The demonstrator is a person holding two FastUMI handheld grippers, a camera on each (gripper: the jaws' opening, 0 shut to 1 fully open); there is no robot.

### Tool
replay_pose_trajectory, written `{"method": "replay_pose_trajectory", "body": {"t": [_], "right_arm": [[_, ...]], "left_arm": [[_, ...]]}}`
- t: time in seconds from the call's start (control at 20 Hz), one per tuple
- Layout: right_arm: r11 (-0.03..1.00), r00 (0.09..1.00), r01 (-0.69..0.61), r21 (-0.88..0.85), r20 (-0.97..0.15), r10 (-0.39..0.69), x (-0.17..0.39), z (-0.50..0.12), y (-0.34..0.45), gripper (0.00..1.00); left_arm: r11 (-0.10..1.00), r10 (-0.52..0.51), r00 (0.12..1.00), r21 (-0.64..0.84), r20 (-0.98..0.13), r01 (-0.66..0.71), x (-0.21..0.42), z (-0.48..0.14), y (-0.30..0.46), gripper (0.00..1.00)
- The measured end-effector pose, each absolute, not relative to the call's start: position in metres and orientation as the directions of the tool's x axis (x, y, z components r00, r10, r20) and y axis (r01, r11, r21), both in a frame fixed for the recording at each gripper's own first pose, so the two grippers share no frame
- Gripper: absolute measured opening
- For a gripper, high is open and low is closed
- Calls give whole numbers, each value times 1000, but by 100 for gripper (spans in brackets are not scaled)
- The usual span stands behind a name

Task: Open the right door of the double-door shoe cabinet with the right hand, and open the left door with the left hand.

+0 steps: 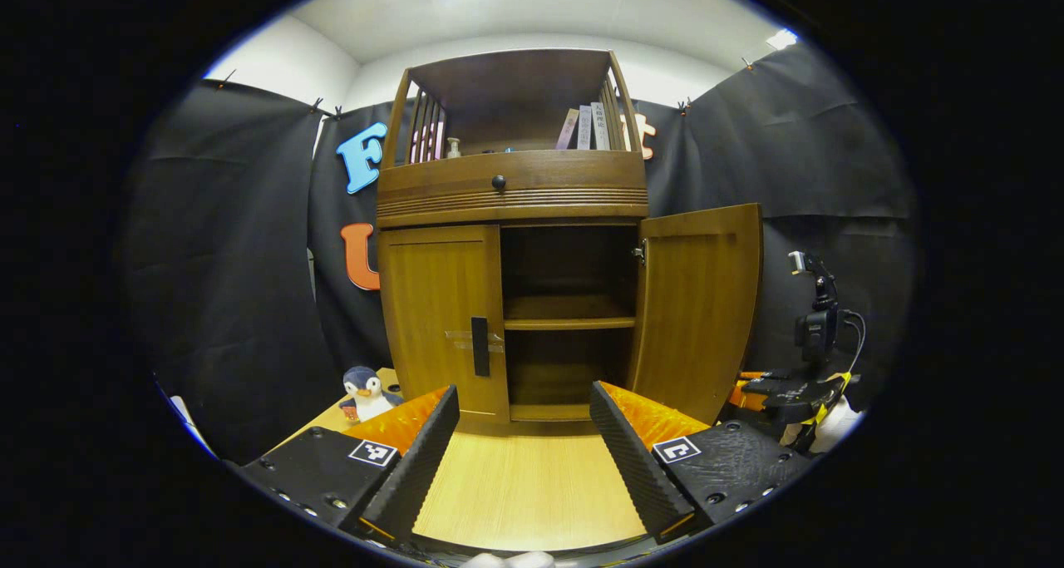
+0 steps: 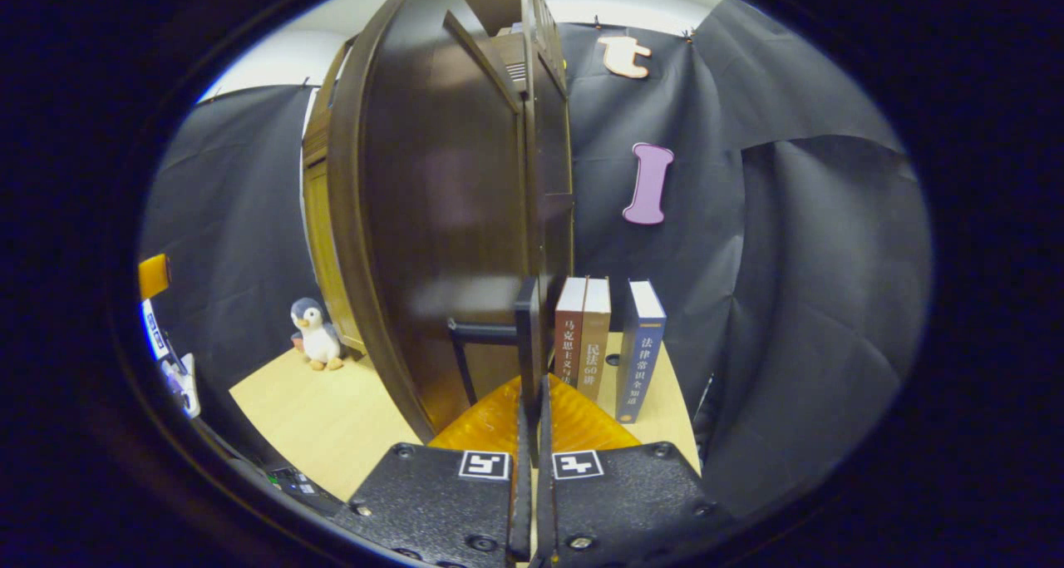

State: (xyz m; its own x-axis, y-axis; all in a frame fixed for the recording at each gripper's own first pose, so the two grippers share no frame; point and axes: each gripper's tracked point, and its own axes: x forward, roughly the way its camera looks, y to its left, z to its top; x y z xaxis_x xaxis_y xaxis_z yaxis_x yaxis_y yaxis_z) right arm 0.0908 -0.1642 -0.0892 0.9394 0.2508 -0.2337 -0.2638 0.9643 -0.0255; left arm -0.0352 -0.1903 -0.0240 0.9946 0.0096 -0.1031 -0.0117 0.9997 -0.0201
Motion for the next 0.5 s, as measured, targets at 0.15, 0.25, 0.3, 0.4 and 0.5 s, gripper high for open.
{"method": "replay_pose_trajectory", "body": {"t": [0.15,0.25,0.3,0.4,0.5], "right_arm": [[976,944,-217,4,-253,211,82,-94,-175,22],[984,950,-176,35,-255,179,73,-93,-180,41],[987,955,-157,45,-249,163,67,-89,-181,53],[995,971,-90,37,-218,96,60,-75,-187,57],[999,984,-41,28,-174,46,49,-59,-187,65]], "left_arm": [[1000,5,994,-16,-107,-7,-30,-23,-176,96],[1000,1,995,-9,-104,-2,-30,-23,-165,96],[1000,-2,995,-6,-104,1,-29,-24,-159,96],[1000,-8,995,-2,-101,8,-23,-23,-146,96],[1000,-19,995,-4,-94,19,-15,-23,-133,96]]}}
